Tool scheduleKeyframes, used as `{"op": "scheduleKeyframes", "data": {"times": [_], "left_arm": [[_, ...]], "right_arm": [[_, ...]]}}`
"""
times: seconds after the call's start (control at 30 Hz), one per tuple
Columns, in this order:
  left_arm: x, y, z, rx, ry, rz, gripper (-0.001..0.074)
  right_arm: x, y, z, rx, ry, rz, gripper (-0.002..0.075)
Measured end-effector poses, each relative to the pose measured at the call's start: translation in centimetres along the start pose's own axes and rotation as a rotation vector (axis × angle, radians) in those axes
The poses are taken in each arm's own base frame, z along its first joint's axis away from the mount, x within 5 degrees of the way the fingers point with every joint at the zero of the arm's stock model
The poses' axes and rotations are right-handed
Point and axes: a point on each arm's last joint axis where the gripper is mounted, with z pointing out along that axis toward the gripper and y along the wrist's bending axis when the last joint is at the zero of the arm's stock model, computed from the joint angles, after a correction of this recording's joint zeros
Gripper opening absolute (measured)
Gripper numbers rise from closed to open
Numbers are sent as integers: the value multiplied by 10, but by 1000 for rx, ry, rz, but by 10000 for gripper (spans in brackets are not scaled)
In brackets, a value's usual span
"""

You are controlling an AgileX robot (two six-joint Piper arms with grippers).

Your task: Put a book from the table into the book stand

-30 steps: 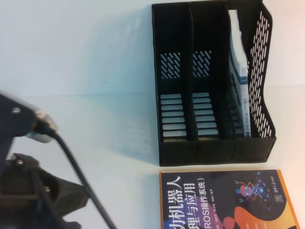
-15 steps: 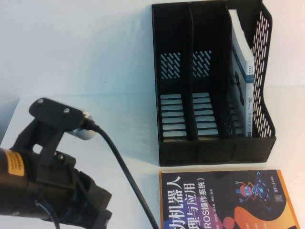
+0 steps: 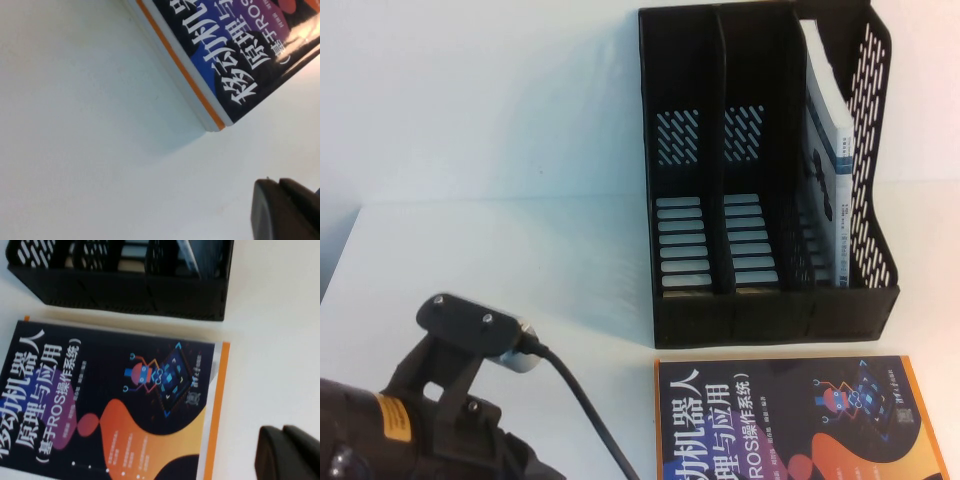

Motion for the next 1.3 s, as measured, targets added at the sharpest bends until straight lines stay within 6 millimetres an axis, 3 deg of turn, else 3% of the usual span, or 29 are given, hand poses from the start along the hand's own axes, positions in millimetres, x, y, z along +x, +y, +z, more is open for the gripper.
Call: {"op": "scheduleKeyframes", "data": {"times": [0.2,0.33,0.5,0.87,1.3], "left_arm": [[8,9,16,-18,-38,12,-3],[3,13,23,-33,-107,16,-3],[-8,15,42,-17,-122,-18,-3],[-11,28,112,36,60,-85,-3],[-15,30,121,40,28,-114,-3]], "right_arm": [[34,0,14,-16,72,27,4],[45,-1,24,-28,112,51,4],[40,-3,31,-27,91,70,4],[38,-4,35,-32,90,84,4],[38,-3,35,-39,89,91,3]]}}
